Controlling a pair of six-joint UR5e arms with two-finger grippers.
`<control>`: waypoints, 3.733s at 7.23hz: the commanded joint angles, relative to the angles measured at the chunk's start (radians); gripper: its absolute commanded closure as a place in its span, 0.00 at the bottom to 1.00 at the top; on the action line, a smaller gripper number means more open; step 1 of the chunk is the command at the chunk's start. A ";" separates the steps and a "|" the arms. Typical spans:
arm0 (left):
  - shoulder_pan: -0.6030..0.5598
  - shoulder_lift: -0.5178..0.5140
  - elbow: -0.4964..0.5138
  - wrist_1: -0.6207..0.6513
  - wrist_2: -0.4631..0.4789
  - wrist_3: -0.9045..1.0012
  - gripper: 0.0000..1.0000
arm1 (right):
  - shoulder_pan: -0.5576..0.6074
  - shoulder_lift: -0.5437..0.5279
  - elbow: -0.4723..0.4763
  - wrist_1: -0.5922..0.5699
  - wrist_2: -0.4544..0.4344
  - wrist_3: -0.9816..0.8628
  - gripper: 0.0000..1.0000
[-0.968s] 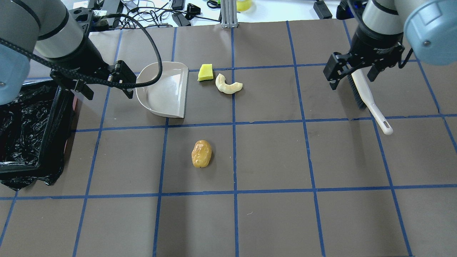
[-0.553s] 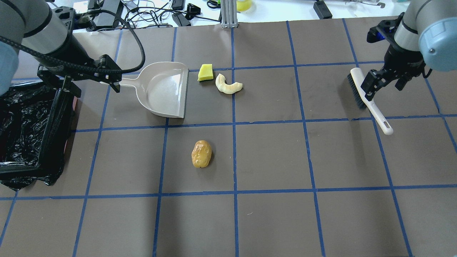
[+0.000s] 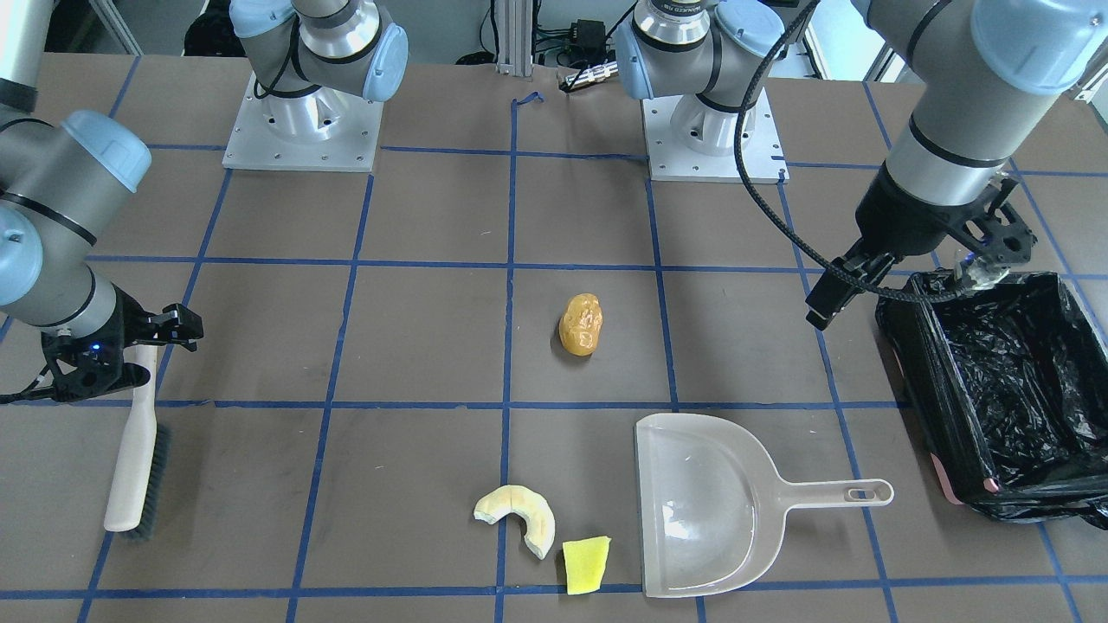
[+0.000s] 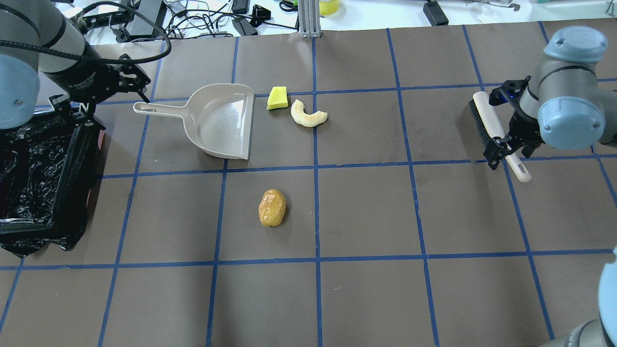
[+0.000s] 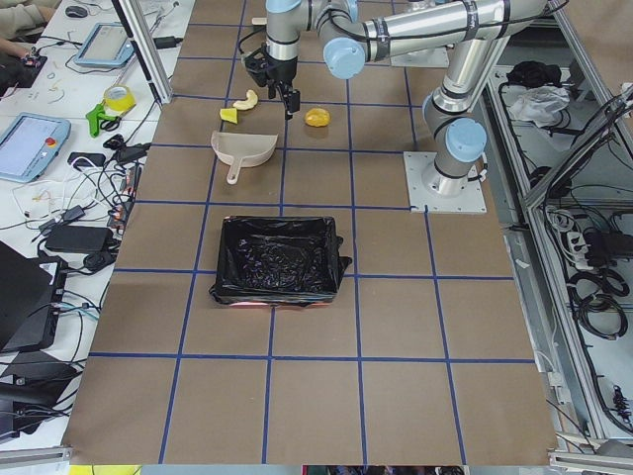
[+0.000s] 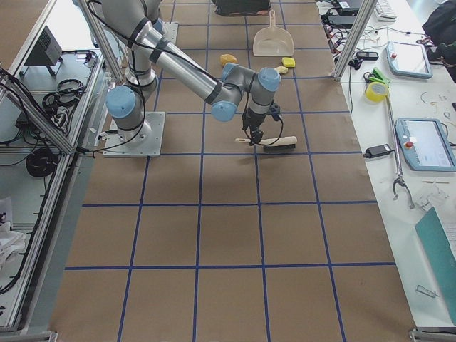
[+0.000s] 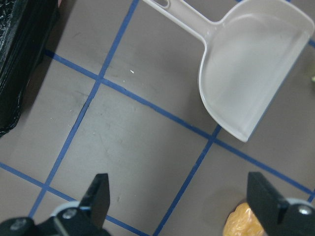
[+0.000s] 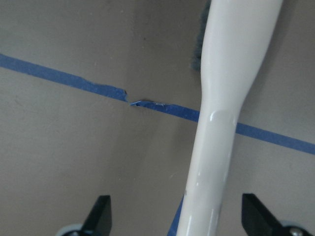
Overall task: Sweep and dump trash into bin
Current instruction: 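Grasp the white dustpan handle with the left gripper while the right gripper grasps the brush, then lift the dustpan with the left gripper while the right gripper lifts the white brush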
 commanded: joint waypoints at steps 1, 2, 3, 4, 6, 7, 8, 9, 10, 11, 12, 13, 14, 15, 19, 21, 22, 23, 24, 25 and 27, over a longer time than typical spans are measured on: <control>0.005 -0.054 -0.039 0.035 0.001 -0.378 0.00 | -0.022 0.005 0.023 -0.019 0.002 0.000 0.11; 0.005 -0.075 -0.043 0.040 0.000 -0.479 0.00 | -0.027 0.004 0.023 -0.016 0.002 0.003 0.21; 0.005 -0.110 -0.034 0.092 0.007 -0.586 0.04 | -0.038 0.004 0.023 -0.016 0.006 0.003 0.44; 0.004 -0.152 -0.030 0.165 0.036 -0.666 0.03 | -0.039 0.002 0.020 -0.017 0.009 0.006 0.63; 0.004 -0.247 -0.012 0.290 0.035 -0.673 0.02 | -0.039 -0.001 0.017 -0.017 0.011 0.007 0.79; 0.004 -0.284 0.014 0.316 0.035 -0.671 0.02 | -0.039 -0.004 0.014 -0.016 0.012 0.009 0.82; 0.004 -0.313 0.044 0.321 0.037 -0.674 0.02 | -0.039 -0.007 0.009 -0.013 0.012 0.012 0.84; 0.004 -0.339 0.061 0.323 0.035 -0.687 0.02 | -0.036 -0.015 -0.010 -0.005 0.012 0.036 0.85; 0.004 -0.367 0.077 0.332 0.037 -0.684 0.02 | -0.021 -0.037 -0.026 0.030 0.014 0.105 0.85; 0.004 -0.390 0.083 0.379 0.040 -0.681 0.02 | 0.005 -0.039 -0.026 0.041 0.015 0.147 0.86; 0.004 -0.419 0.086 0.410 0.046 -0.684 0.03 | 0.008 -0.038 -0.021 0.042 0.012 0.138 0.87; 0.004 -0.440 0.086 0.469 0.046 -0.682 0.03 | 0.008 -0.035 -0.018 0.042 0.012 0.135 0.86; 0.004 -0.460 0.086 0.470 0.046 -0.682 0.03 | 0.008 -0.032 -0.015 0.042 0.006 0.132 0.80; 0.004 -0.471 0.086 0.471 0.046 -0.682 0.02 | 0.007 -0.030 -0.011 0.044 0.008 0.126 0.79; 0.004 -0.488 0.097 0.473 0.046 -0.682 0.07 | 0.005 -0.024 0.005 0.039 0.002 0.101 0.50; 0.004 -0.488 0.103 0.471 0.044 -0.717 0.70 | 0.007 -0.022 0.005 0.039 0.002 0.101 0.50; 0.004 -0.488 0.102 0.470 0.044 -0.720 0.97 | 0.005 -0.021 0.005 0.039 0.002 0.101 0.51; 0.004 -0.488 0.103 0.470 0.044 -0.721 1.00 | 0.005 -0.021 0.005 0.039 0.003 0.102 0.61; 0.004 -0.487 0.105 0.470 0.046 -0.721 1.00 | 0.005 -0.021 0.005 0.039 0.008 0.101 0.74; 0.004 -0.484 0.105 0.470 0.058 -0.714 1.00 | 0.005 -0.022 0.003 0.039 0.008 0.101 0.80; 0.004 -0.464 0.106 0.476 0.131 -0.705 1.00 | 0.007 -0.042 -0.015 0.058 0.009 0.121 0.85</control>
